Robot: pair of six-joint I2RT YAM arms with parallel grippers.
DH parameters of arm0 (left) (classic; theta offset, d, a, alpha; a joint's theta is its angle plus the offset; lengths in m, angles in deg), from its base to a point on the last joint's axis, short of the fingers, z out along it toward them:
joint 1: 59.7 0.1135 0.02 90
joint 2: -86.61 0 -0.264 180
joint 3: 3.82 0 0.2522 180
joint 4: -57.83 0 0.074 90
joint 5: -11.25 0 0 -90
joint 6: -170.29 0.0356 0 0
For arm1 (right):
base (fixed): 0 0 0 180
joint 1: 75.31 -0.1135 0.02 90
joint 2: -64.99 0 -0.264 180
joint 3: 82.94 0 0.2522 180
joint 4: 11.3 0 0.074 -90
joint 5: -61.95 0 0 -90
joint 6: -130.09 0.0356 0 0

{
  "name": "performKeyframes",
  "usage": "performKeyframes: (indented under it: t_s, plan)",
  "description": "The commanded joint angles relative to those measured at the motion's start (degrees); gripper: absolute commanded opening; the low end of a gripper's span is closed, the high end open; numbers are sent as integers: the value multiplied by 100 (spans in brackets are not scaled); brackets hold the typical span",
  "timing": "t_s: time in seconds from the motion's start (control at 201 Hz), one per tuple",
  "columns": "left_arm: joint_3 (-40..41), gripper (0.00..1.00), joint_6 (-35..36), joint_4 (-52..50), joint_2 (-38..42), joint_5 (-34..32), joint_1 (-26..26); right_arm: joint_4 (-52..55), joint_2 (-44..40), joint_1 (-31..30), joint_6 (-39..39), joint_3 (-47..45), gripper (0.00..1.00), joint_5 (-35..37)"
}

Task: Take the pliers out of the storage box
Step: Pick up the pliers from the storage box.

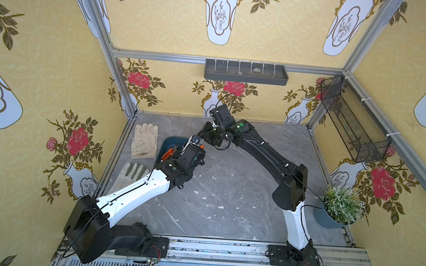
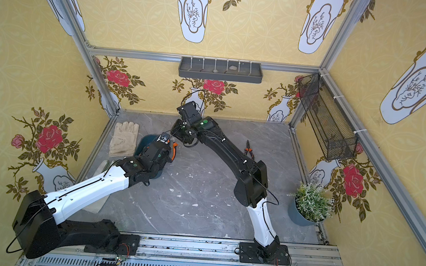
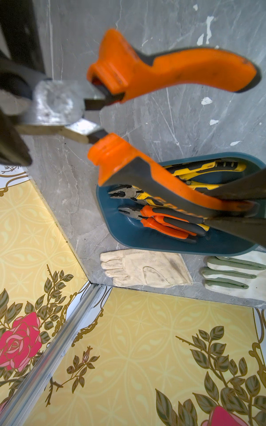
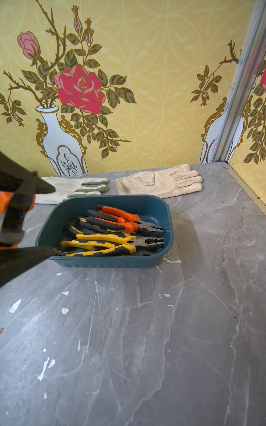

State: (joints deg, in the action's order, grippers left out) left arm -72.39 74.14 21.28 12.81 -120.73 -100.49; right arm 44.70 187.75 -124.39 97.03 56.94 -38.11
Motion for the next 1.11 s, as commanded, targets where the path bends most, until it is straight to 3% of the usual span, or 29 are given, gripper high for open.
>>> performKeyframes:
  t_s: [0.0, 0.045, 0.229, 0.329, 0.363, 0.413, 0.518, 0.612, 0.881, 1.1]
  plan:
    - [23, 0, -35, 330, -20, -153, 1, 20, 11, -33, 26, 17, 30, -14]
    - [22, 0, -38, 336, -18, -153, 2, 21, 5, -42, 28, -4, 28, -10]
    - [31, 0, -54, 316, 9, -153, 3, -29, -33, -46, 58, -154, 2, -50]
    - [12, 1, -107, 273, 43, -115, 2, -46, -58, -19, 48, -198, 0, -49]
    - [5, 16, -142, 267, 90, -18, 3, -81, -80, -1, 15, -238, 0, -59]
    - [-12, 52, -190, 259, 197, 237, 2, -115, -105, 64, -78, -284, 0, -90]
    - [-28, 100, -251, 300, 494, 1136, 34, 29, -182, 382, -541, -297, 0, -170]
    - [-224, 99, -270, 64, 608, 1784, 106, 322, -361, 891, -1109, -386, 0, -185]
    - [-354, 99, -696, -308, 262, 2442, 399, 1055, -582, 2333, -3715, -748, 0, -91]
    - [-289, 99, -1066, -197, -218, 2610, 598, 1670, 407, 2798, -4290, -34, 0, 250]
